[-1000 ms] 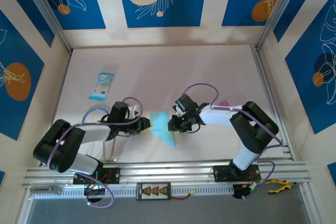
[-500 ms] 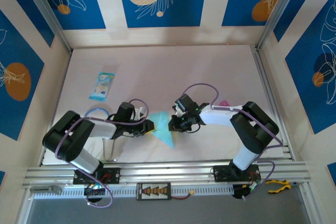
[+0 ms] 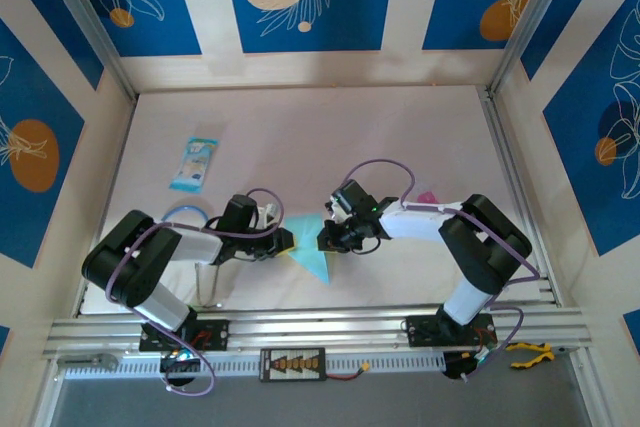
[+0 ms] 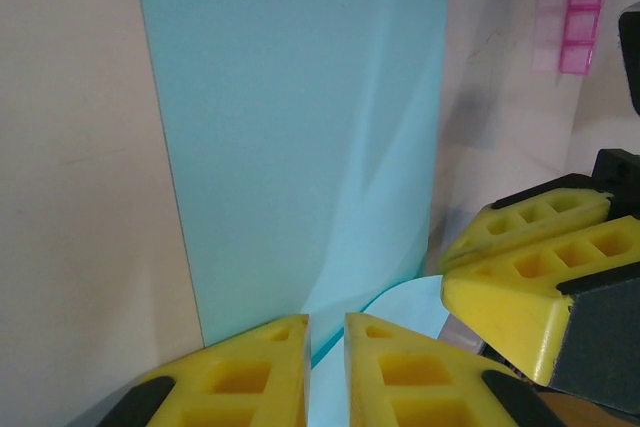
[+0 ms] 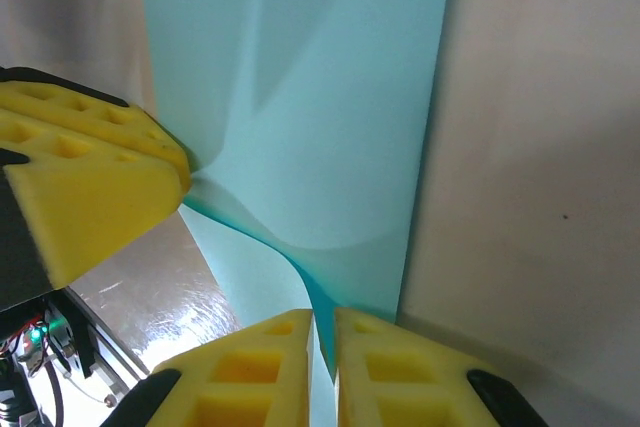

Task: Fold a paper plane with a square sheet of paper (pick it up from the middle)
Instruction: Fourth fold the wing at the center of the table.

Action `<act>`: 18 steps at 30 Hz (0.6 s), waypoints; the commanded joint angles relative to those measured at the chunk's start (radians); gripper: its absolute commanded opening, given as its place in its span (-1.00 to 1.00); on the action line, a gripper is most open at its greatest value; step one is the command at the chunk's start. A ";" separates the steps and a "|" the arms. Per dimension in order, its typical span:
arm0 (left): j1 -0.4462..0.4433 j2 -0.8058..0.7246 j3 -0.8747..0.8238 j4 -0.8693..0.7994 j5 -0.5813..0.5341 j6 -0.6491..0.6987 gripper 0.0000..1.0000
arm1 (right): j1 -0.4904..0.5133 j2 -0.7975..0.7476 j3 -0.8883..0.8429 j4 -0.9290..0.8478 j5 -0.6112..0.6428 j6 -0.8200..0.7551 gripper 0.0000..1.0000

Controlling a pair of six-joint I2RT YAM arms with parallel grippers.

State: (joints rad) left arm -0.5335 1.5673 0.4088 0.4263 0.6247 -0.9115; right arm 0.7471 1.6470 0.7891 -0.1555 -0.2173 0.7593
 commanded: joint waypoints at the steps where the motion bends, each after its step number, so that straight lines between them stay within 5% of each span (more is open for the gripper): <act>1: -0.027 0.012 0.014 -0.036 -0.045 0.006 -0.67 | 0.008 -0.003 0.001 -0.002 -0.022 -0.008 -0.74; 6: -0.028 -0.074 0.025 -0.105 -0.079 0.015 -0.55 | 0.008 -0.022 0.004 -0.010 -0.021 -0.017 -0.91; 13: -0.010 -0.273 0.050 -0.373 -0.231 0.063 -0.07 | -0.017 -0.102 -0.001 0.010 -0.074 -0.038 -0.98; 18: 0.015 -0.303 0.033 -0.379 -0.201 0.044 0.12 | -0.047 -0.138 -0.024 0.062 -0.132 -0.023 -1.00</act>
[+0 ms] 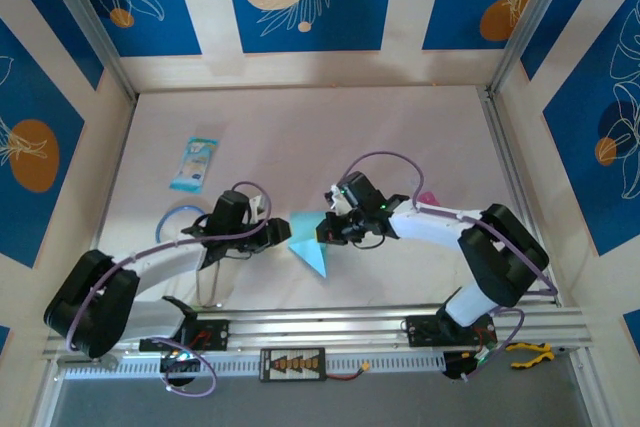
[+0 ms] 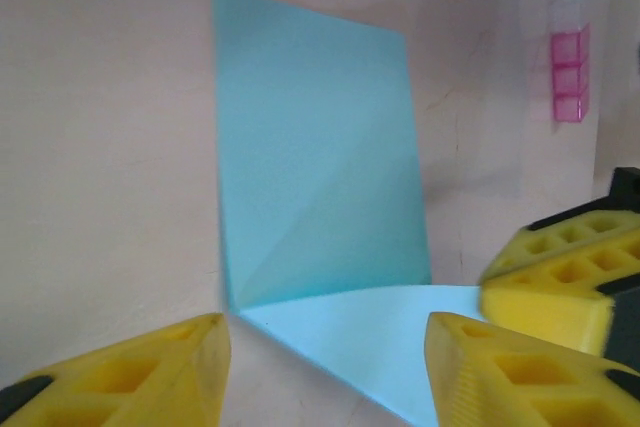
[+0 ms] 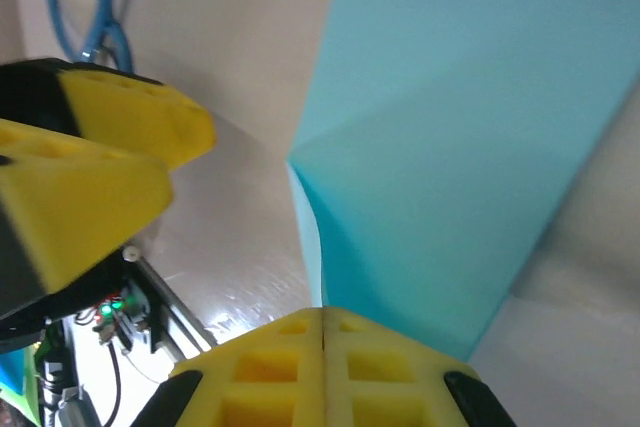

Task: Fold a paper plane with a square sheet of paper (pick it up from the middle)
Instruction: Fourth fold the wing at the center of the table.

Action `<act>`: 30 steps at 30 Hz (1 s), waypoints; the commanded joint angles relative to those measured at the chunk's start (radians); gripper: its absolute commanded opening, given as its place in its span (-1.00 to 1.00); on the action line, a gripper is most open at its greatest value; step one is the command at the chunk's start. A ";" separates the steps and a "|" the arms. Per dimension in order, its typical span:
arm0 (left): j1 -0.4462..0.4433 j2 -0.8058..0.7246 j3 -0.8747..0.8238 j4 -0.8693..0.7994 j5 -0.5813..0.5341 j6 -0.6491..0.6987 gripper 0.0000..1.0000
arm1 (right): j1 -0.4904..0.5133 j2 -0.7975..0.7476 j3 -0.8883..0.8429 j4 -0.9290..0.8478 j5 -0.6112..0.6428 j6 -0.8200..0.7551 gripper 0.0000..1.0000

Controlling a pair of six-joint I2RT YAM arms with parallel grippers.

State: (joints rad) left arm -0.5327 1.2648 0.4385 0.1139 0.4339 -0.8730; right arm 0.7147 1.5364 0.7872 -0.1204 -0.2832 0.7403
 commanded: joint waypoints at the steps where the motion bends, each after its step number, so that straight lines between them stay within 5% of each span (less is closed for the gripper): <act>1: 0.018 0.013 0.003 -0.051 0.008 0.000 0.12 | -0.020 -0.033 -0.027 0.037 -0.073 -0.001 -1.00; 13: 0.025 0.212 -0.041 0.332 0.154 -0.177 0.16 | -0.053 -0.072 -0.086 0.128 -0.147 0.024 -1.00; 30: 0.025 0.310 -0.012 0.458 0.190 -0.230 -0.12 | -0.072 -0.082 -0.124 0.214 -0.214 0.040 -1.00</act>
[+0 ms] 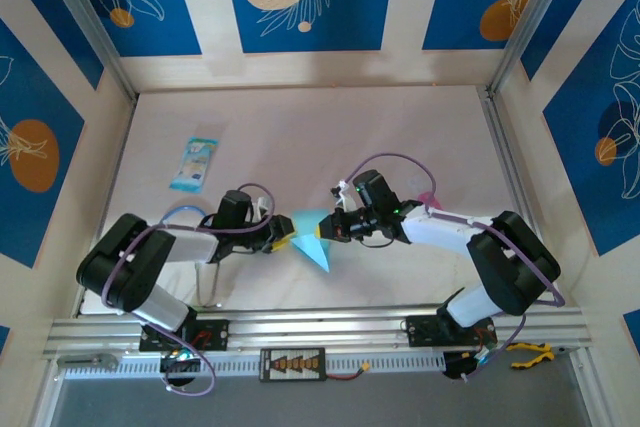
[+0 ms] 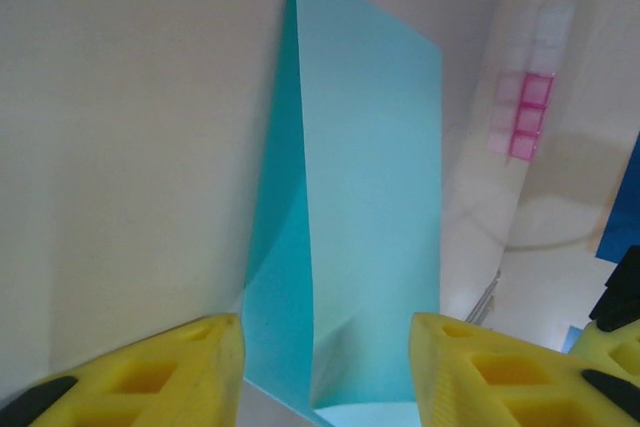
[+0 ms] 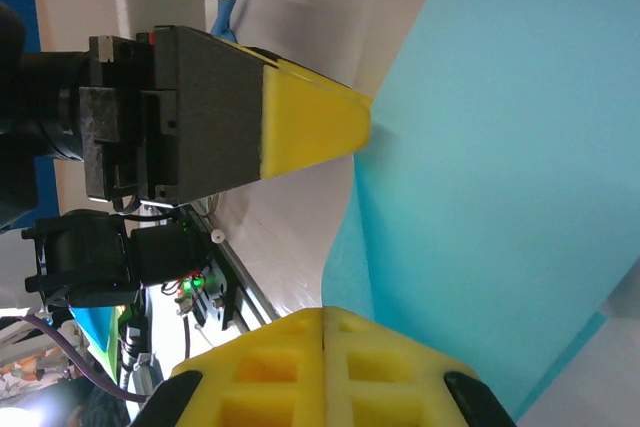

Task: Fold a paper plane with a square sheet of paper (pick it up from the middle)
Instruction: Fourth fold the wing at the center of the table.

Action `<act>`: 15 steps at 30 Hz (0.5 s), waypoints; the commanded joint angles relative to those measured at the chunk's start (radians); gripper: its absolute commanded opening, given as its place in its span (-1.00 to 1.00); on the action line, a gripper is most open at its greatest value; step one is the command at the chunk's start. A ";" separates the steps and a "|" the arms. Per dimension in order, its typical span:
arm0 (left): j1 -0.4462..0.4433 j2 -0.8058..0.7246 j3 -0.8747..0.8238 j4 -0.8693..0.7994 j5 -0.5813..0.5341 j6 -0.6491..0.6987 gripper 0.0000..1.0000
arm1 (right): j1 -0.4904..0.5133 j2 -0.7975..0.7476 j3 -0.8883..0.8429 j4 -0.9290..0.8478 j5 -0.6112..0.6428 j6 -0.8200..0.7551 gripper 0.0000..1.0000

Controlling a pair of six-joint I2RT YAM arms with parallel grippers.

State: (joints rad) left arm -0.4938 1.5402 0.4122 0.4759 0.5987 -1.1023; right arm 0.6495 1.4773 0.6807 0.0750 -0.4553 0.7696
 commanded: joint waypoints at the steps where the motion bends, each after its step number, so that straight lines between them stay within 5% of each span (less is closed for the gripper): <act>1: -0.013 0.042 0.013 0.105 0.026 -0.004 -0.15 | -0.007 -0.023 -0.020 0.022 -0.044 0.010 -1.00; 15: -0.012 0.038 -0.006 0.172 -0.025 -0.034 -0.82 | -0.016 -0.021 -0.036 -0.059 0.022 -0.033 -1.00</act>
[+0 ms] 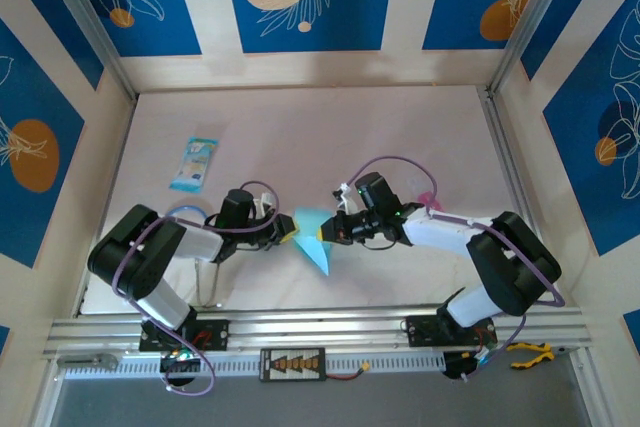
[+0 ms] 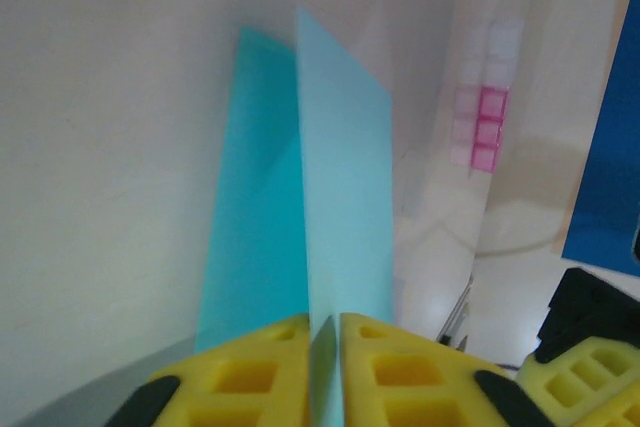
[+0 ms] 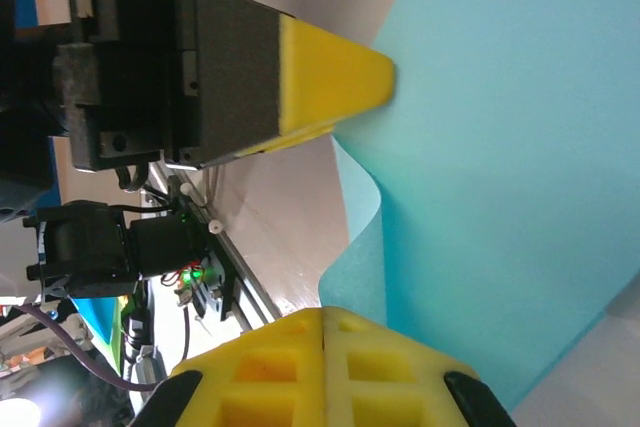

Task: Fold a paper plane with a square sheet of paper (pick it up from the middle)
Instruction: Fourth fold the wing at the center of the table.

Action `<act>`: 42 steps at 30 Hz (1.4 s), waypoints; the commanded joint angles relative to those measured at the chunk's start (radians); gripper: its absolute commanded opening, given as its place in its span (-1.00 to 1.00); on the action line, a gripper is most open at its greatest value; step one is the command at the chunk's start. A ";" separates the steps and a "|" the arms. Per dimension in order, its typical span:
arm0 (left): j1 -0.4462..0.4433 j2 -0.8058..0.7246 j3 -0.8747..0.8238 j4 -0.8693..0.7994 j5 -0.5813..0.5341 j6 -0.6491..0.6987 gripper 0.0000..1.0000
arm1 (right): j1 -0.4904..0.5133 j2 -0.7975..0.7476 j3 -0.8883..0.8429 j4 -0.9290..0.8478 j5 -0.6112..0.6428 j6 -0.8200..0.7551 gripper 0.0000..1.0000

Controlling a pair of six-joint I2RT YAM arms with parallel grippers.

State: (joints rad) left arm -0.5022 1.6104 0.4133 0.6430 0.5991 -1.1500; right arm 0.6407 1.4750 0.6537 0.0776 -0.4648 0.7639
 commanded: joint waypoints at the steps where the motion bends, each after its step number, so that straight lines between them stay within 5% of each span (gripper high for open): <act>1: -0.006 -0.046 -0.010 -0.010 -0.036 0.018 -0.84 | -0.007 -0.022 -0.003 -0.095 0.065 -0.036 -0.97; 10: -0.028 -0.233 -0.045 -0.147 -0.214 0.015 -1.00 | 0.074 -0.097 0.072 -0.359 0.427 -0.083 -0.27; 17: -0.099 -0.382 -0.039 -0.309 -0.411 -0.021 -1.00 | 0.335 -0.158 0.037 -0.193 0.807 -0.217 -0.24; 23: -0.149 -0.415 -0.032 -0.343 -0.512 -0.087 -1.00 | 0.547 -0.019 0.067 -0.030 1.072 -0.374 -0.24; 42: -0.194 -0.403 0.004 -0.359 -0.559 -0.111 -1.00 | 0.629 0.192 0.162 -0.108 1.215 -0.320 -0.35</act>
State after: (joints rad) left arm -0.6857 1.2091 0.3882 0.3046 0.0654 -1.2522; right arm 1.2533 1.6592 0.7906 -0.0177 0.6903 0.4316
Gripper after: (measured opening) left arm 0.048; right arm 0.330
